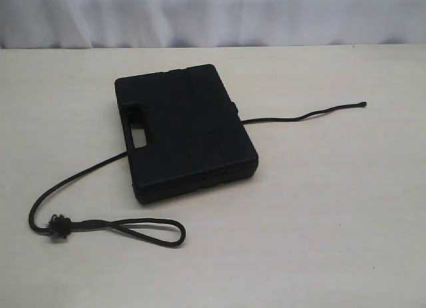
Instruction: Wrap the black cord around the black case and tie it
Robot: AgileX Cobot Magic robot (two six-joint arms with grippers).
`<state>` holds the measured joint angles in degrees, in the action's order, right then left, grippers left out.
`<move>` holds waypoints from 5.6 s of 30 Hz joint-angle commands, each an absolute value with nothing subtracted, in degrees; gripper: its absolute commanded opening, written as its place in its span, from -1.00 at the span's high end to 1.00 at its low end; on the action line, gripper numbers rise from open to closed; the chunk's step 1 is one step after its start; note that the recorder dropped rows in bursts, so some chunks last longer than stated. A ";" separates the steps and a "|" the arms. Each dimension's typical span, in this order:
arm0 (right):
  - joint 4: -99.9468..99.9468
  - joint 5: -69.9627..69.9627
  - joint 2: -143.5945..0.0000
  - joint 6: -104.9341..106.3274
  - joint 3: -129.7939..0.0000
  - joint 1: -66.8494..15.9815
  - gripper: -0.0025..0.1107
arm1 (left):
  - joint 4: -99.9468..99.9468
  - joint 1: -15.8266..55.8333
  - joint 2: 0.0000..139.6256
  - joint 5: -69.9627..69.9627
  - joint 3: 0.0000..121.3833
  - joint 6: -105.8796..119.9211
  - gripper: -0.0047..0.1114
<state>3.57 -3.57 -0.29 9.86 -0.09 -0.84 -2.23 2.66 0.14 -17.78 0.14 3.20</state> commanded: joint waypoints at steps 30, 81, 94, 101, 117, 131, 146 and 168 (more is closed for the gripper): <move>6.75 2.34 0.00 5.02 0.00 -0.71 0.88 | -11.19 2.70 6.28 49.74 8.97 -17.90 0.92; 37.19 2.72 0.00 -3.66 0.00 -0.71 0.88 | -23.07 2.70 110.69 -46.08 74.33 7.73 -0.10; 37.19 1.83 0.00 -3.66 0.00 -0.71 0.88 | -32.57 2.70 118.73 -37.32 74.33 15.26 -0.10; 37.19 1.59 0.00 -3.66 0.00 -0.71 0.88 | -32.19 5.34 122.15 -31.53 74.48 14.75 0.19; 36.36 -9.26 -13.75 12.39 -24.97 -0.82 0.88 | -33.95 3.18 112.85 -46.08 82.57 11.86 0.92; 63.52 -32.74 -53.48 59.99 -37.53 -8.02 0.88 | -43.34 1.40 112.64 -54.54 84.97 11.73 0.92; -52.24 -29.23 -70.01 -36.29 -41.02 -42.44 0.88 | -49.66 1.40 112.64 -54.77 84.97 11.73 0.92; -99.95 -51.68 -81.89 -115.70 -28.84 -70.80 0.77 | -59.42 1.40 112.64 -54.41 84.97 11.73 0.92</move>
<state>-99.05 -50.73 -79.76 -111.65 -27.49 -70.01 -55.06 1.40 113.75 -55.34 84.19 12.53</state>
